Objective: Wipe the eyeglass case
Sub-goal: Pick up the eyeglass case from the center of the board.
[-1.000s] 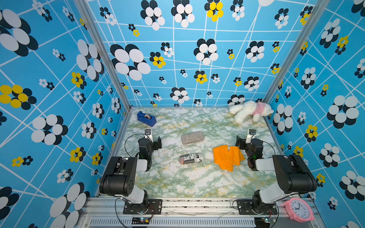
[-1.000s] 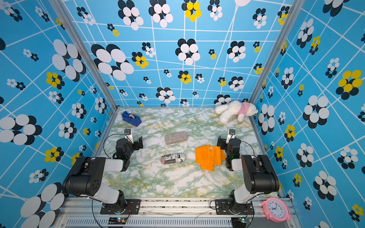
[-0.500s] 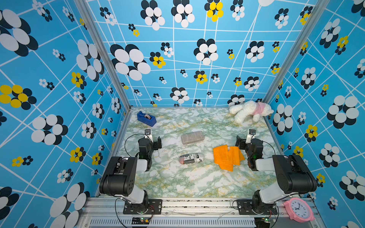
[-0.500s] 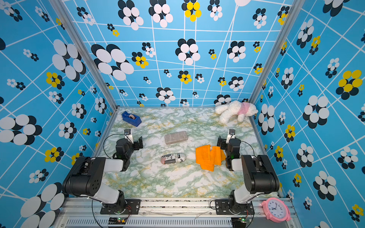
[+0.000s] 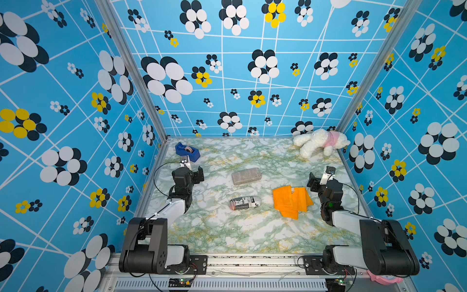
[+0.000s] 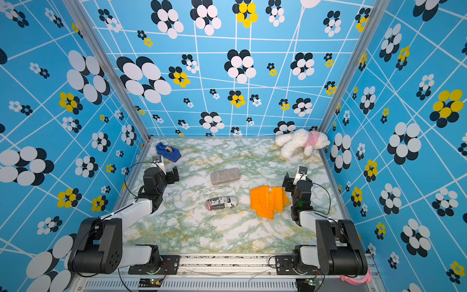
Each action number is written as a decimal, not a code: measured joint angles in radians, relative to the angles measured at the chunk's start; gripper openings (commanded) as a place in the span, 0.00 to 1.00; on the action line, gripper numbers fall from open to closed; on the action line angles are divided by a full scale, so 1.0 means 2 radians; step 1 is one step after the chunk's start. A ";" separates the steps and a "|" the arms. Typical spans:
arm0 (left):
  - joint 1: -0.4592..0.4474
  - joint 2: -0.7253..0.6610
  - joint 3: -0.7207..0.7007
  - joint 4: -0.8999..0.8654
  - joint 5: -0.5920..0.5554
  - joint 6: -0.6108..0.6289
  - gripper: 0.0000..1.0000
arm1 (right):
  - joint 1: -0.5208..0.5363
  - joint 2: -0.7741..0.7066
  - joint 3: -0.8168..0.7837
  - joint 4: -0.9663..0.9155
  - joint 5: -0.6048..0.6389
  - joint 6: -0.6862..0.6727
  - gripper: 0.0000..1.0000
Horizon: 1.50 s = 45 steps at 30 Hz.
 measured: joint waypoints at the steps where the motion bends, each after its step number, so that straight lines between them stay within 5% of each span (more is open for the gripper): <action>1: -0.004 -0.014 0.021 -0.032 -0.002 -0.003 0.95 | 0.000 -0.019 0.018 -0.035 -0.003 0.007 0.80; 6: -0.061 -0.062 0.105 -0.190 0.003 -0.013 0.90 | 0.001 -0.082 0.127 -0.227 -0.035 0.051 0.75; 10: -0.144 -0.063 0.171 -0.329 0.060 0.011 0.70 | 0.023 -0.106 0.175 -0.348 -0.053 0.078 0.76; 15: -0.220 -0.042 0.202 -0.458 0.153 0.073 0.79 | 0.085 -0.091 0.187 -0.435 -0.065 0.086 0.78; 19: -0.277 -0.008 0.205 -0.518 0.193 0.149 0.80 | 0.130 -0.007 0.255 -0.513 -0.071 0.080 0.81; 32: -0.272 0.109 0.205 -0.551 0.237 0.343 0.87 | 0.179 0.020 0.296 -0.588 -0.073 0.071 0.88; 37: -0.268 0.173 0.225 -0.546 0.237 0.377 0.95 | 0.179 0.024 0.287 -0.586 -0.085 0.071 0.88; 45: -0.262 0.200 0.250 -0.541 0.238 0.395 0.96 | 0.179 0.035 0.279 -0.574 -0.097 0.070 0.91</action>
